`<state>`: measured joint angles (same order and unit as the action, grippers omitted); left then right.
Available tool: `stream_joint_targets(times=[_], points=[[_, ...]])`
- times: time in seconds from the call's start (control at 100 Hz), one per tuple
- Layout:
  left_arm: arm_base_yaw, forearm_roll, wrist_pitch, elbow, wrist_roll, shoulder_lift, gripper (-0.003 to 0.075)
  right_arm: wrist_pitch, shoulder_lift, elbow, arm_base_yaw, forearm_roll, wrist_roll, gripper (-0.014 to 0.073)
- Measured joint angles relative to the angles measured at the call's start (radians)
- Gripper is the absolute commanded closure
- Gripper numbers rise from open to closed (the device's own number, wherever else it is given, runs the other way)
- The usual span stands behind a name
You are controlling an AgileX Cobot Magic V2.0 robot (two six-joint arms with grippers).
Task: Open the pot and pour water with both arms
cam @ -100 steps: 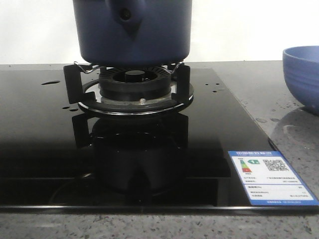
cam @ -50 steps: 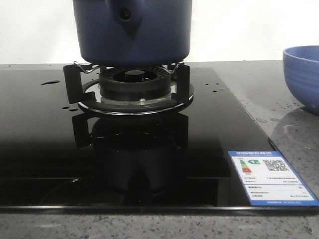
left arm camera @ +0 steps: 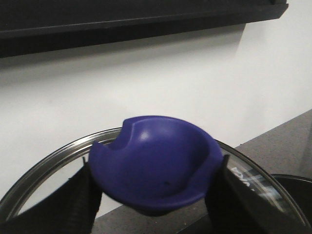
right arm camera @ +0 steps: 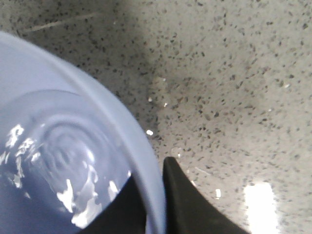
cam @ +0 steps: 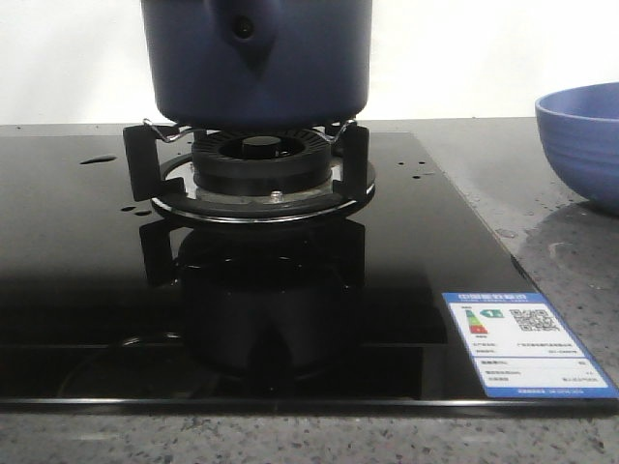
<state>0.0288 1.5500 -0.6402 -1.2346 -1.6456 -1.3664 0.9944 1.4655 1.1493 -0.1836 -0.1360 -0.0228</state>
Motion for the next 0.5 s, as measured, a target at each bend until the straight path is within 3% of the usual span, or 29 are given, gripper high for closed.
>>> stream_joint_targets(times=[0.25, 0.5], points=[[0.000, 0.006, 0.083, 0.000, 0.000, 0.000, 0.0377, 0.106, 0.000, 0.157, 0.015, -0.058, -0.052, 0.0667], [0.000, 0.014, 0.155, 0.000, 0.000, 0.000, 0.0377, 0.143, 0.005, 0.364, 0.139, -0.112, -0.072, 0.0667]])
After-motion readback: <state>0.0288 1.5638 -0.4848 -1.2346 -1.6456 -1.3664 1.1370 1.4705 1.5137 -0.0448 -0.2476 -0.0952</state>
